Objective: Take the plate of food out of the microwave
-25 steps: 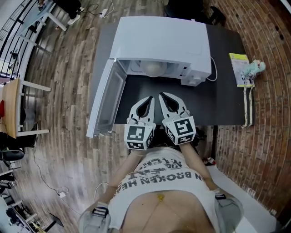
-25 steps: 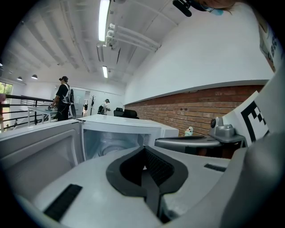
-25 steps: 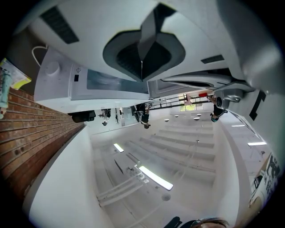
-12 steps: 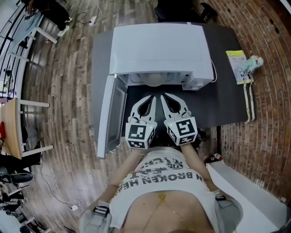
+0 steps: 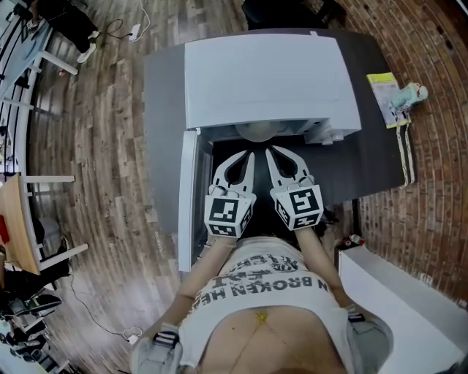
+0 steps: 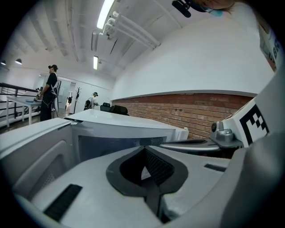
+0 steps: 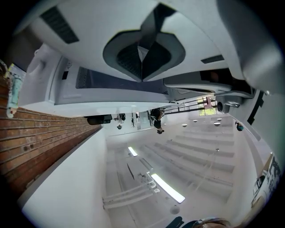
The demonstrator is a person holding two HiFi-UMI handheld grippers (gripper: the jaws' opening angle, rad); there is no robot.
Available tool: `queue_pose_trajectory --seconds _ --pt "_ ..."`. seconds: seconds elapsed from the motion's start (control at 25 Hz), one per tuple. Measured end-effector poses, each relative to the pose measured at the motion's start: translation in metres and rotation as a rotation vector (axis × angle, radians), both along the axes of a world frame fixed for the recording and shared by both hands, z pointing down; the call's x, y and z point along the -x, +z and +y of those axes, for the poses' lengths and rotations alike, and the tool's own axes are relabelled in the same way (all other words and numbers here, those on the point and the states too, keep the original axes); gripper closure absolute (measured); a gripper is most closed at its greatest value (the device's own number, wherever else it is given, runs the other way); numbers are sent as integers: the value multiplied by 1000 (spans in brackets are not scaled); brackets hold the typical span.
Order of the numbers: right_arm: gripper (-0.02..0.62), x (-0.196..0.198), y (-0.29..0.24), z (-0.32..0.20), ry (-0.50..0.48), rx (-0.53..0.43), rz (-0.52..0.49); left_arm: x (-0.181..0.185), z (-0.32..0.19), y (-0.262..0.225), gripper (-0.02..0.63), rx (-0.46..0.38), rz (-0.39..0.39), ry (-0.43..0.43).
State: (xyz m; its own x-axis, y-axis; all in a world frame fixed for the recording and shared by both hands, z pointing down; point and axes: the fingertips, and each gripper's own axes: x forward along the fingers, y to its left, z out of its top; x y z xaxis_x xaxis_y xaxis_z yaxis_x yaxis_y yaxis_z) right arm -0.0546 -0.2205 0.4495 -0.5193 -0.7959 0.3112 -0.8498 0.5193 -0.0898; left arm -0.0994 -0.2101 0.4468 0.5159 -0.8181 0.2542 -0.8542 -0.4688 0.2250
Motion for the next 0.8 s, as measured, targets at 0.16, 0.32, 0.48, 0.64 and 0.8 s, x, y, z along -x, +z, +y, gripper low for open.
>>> queue_pose_trajectory --seconds 0.16,0.32,0.48,0.64,0.8 --pt "586 -2 3 -9 15 9 -1 6 -9 6 600 15 -7 0" --pt "586 -4 2 -19 -25 13 -4 4 -17 4 600 11 -16 -32" --pt "586 -8 0 -25 -76 19 0 -2 -21 4 600 10 -39 -75" --pt "586 -12 0 -32 -104 24 -9 -6 -26 7 600 26 -39 -104" --pt "586 -18 6 -36 -115 41 -11 -11 -31 11 600 37 -45 -114"
